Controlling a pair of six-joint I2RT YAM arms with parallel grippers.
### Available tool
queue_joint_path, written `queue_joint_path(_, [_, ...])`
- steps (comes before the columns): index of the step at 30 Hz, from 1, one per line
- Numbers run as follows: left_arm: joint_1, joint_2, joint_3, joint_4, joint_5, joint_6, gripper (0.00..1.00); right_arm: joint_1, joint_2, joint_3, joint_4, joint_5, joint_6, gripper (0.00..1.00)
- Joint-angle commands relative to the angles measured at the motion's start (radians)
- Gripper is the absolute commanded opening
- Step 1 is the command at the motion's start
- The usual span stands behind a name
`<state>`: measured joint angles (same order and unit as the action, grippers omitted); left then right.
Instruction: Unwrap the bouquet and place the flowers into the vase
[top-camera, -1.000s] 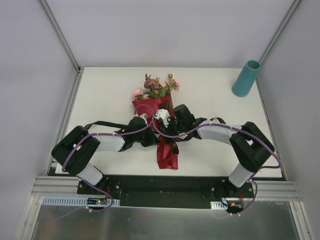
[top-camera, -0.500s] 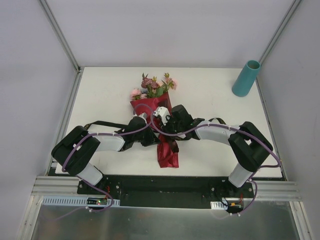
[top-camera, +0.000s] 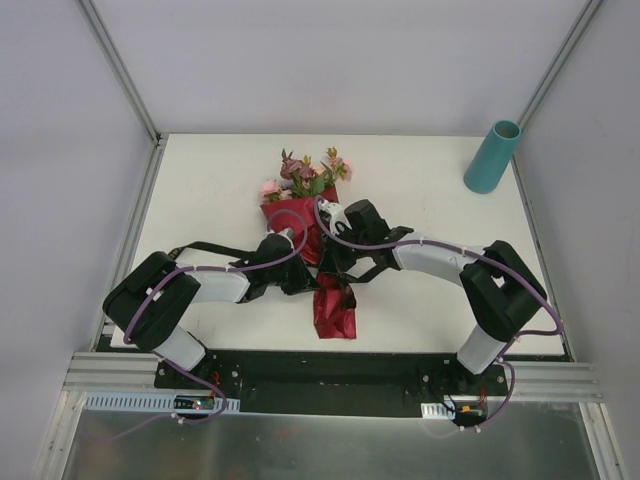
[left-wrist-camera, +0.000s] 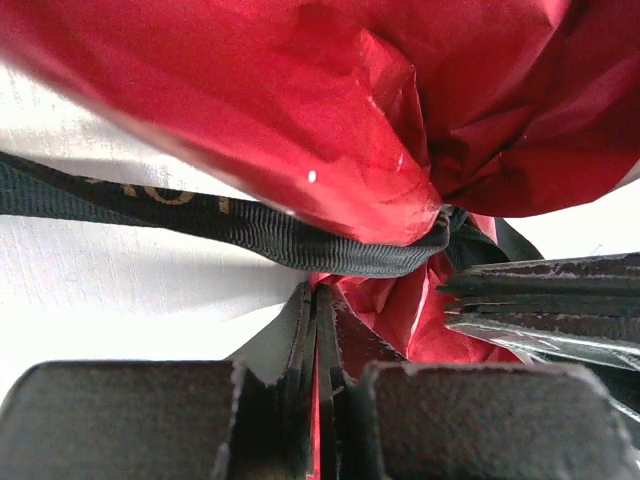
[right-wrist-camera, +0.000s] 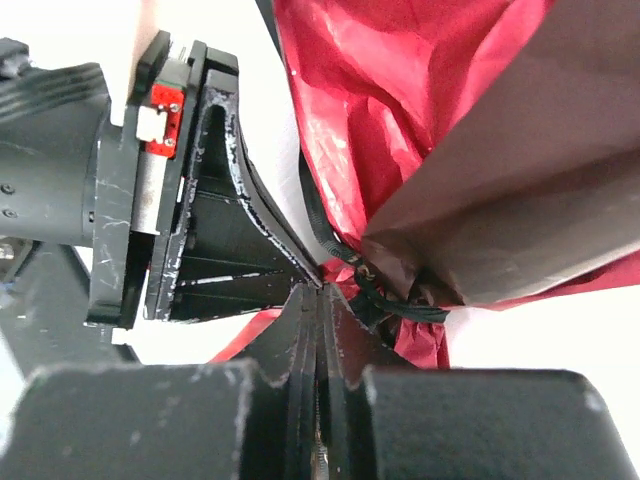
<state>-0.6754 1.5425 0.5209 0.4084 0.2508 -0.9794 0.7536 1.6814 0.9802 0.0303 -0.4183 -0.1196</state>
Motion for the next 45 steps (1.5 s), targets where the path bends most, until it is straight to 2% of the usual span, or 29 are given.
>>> queue_joint_path(1, [-0.012,0.005,0.002,-0.01,-0.035,0.019,0.0,-0.023,0.023,0.054,-0.076,-0.145,0.178,0.0])
queue_joint_path(7, [-0.012,0.001,-0.001,-0.01,-0.035,0.021,0.0,-0.059,0.023,0.077,-0.096,-0.169,0.279,0.0])
queue_joint_path(11, [-0.012,-0.002,0.001,-0.02,-0.041,0.025,0.0,-0.062,-0.026,0.06,-0.109,-0.041,0.31,0.0])
queue_joint_path(15, [-0.012,0.002,0.001,-0.02,-0.038,0.025,0.0,-0.062,-0.098,0.002,-0.035,0.105,0.302,0.0])
queue_joint_path(25, [-0.012,0.011,0.01,-0.02,-0.035,0.024,0.0,-0.051,-0.206,-0.032,0.1,0.177,0.345,0.0])
queue_joint_path(29, [-0.012,0.018,0.011,-0.02,-0.035,0.024,0.0,-0.053,-0.227,-0.054,0.114,0.249,0.331,0.0])
queue_joint_path(32, [-0.012,0.021,0.01,-0.011,-0.028,0.019,0.0,-0.053,-0.206,-0.054,0.102,0.234,0.351,0.0])
queue_joint_path(35, [-0.012,0.018,0.005,0.003,-0.025,0.013,0.0,-0.036,-0.189,-0.031,0.048,0.232,0.449,0.0])
queue_joint_path(38, [-0.012,0.01,-0.004,0.023,-0.022,0.005,0.0,0.004,-0.195,-0.047,0.039,0.321,0.607,0.21])
queue_joint_path(39, [-0.012,0.007,-0.005,0.027,-0.022,0.004,0.0,0.015,-0.201,-0.06,0.039,0.352,0.665,0.23])
queue_joint_path(45, [-0.012,-0.001,-0.01,0.032,-0.019,0.004,0.0,0.072,-0.213,-0.136,0.095,0.547,0.92,0.25])
